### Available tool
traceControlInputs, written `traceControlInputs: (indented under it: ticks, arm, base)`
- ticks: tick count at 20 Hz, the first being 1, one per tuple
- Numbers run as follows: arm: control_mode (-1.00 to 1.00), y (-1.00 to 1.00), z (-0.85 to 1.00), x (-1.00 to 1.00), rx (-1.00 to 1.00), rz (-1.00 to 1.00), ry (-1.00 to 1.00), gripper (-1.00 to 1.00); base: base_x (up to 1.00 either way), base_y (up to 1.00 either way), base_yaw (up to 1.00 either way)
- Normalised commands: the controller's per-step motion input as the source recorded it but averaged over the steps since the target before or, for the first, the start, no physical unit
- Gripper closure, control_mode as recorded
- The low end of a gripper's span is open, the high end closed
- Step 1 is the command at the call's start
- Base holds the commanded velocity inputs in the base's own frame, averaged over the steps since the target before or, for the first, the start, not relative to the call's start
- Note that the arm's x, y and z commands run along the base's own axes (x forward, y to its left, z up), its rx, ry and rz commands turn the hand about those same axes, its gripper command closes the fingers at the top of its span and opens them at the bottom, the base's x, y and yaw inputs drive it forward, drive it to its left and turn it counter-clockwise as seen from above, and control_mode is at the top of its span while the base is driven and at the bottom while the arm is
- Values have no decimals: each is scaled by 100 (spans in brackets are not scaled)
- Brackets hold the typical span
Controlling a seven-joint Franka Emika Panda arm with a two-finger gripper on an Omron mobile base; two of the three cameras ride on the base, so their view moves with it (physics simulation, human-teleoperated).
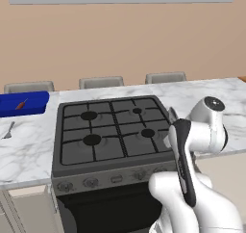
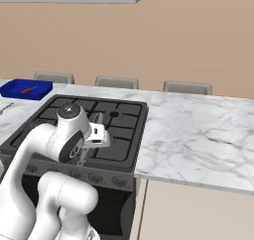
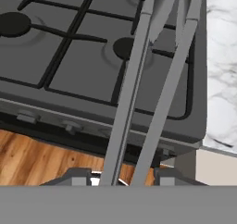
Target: Take the tongs from the drawer on the right and place them on the dining counter next to the tray containing the hot dog.
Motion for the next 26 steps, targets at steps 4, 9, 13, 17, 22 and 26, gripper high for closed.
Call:
traceControlInputs:
  ticks: [4,9,13,17,22,26]
  arm:
    - [-100,53,27,2,0,3,0,100]
    - [-100,42,17,0,-2,2,0,100]
    - [-100,9,8,0,-1,0,0,100]
    - [-100,0,13,-1,-1,0,-1,100]
    - [-100,0,20,-11,-1,0,-5,100]
    - [-100,0,34,-18,-1,0,-6,100]
  base:
    - [0,0,0]
    - [0,0,0]
    - [0,0,0]
    - [0,0,0]
    - [0,0,0]
    - [0,0,0]
